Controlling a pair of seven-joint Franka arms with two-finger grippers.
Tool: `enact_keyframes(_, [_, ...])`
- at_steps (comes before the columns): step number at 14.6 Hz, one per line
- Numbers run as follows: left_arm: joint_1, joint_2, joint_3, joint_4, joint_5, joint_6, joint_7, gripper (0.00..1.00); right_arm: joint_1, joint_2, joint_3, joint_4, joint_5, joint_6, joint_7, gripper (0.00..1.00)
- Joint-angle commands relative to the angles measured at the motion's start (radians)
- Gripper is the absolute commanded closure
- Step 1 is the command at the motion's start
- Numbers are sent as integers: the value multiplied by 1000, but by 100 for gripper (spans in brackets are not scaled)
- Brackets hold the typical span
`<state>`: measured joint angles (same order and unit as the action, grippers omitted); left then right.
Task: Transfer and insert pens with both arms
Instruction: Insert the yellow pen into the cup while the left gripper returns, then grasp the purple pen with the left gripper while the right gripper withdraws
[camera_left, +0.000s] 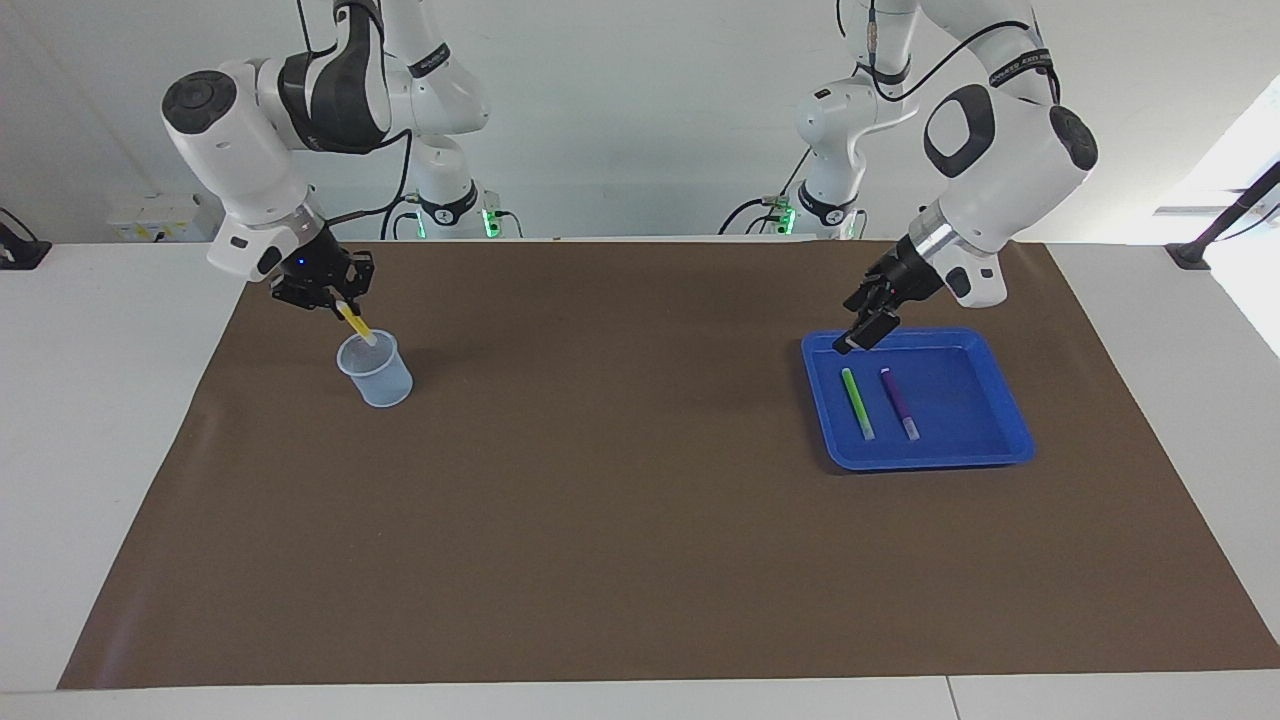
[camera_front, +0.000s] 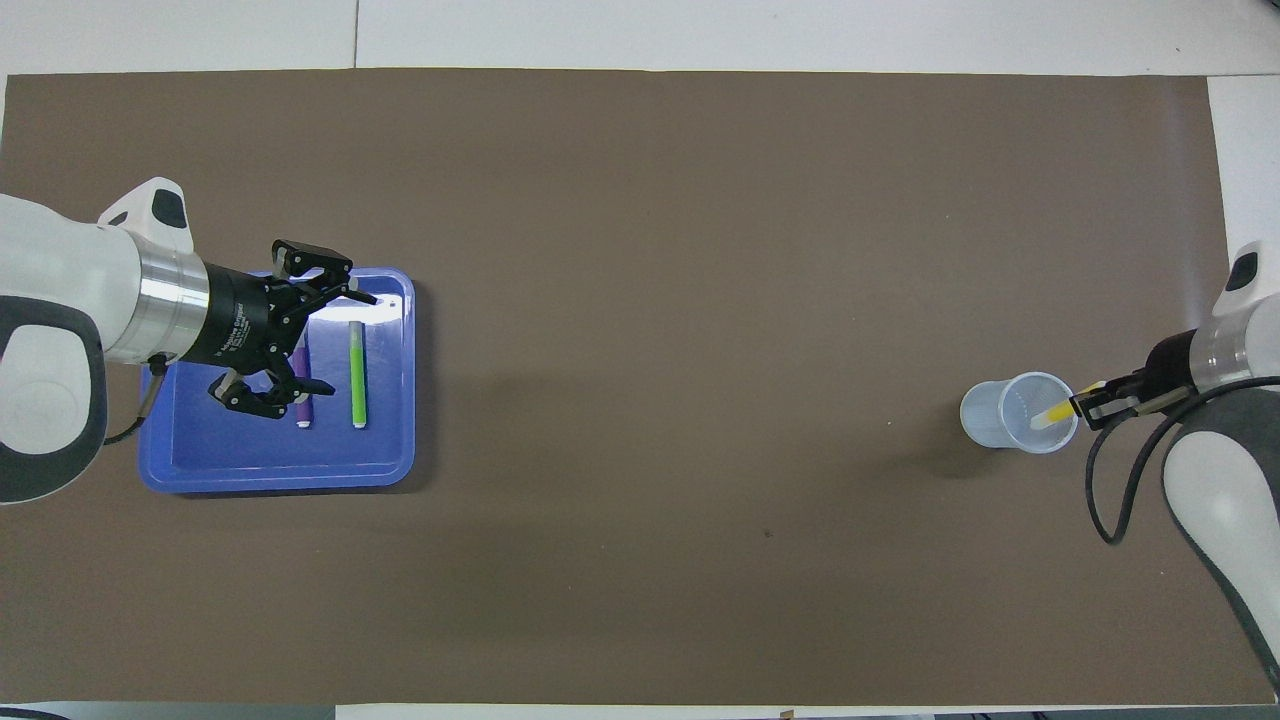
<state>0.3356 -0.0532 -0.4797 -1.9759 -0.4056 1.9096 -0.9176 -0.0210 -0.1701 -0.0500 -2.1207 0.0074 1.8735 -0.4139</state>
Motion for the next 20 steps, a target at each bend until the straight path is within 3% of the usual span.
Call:
enact_keyframes(1, [65,22,-7,-15,91,-6,213,0,-16,6,10,-36,-15,51,-20,100])
enact_keyframes(6, [88,111,-8,-20,308,113,604,0,-42,27,12,-48,-15,76,-19,100])
enact_keyframes(9, [85,147,-8,-92,416,230,815,0,-42,35,12,-50,-14,76,-5,100])
enact_keyframes(11, [89,162,-8,-130,439,285,960,0,-43,37,12,-73,-12,100,-9,100])
enact_keyframes(13, [85,199,-7,-147,458,328,980,0,-56,34,13,-110,-11,170,-9,100])
enact_keyframes(16, [85,207,-8,-175,482,342,984,6,-56,29,13,-124,-11,173,-8,73])
enact_keyframes(18, [86,234,-8,-182,482,381,984,9,-53,29,13,-122,-9,171,-8,65])
enact_keyframes(20, [86,256,-8,-182,484,399,985,12,-51,31,13,-120,-9,171,-8,48])
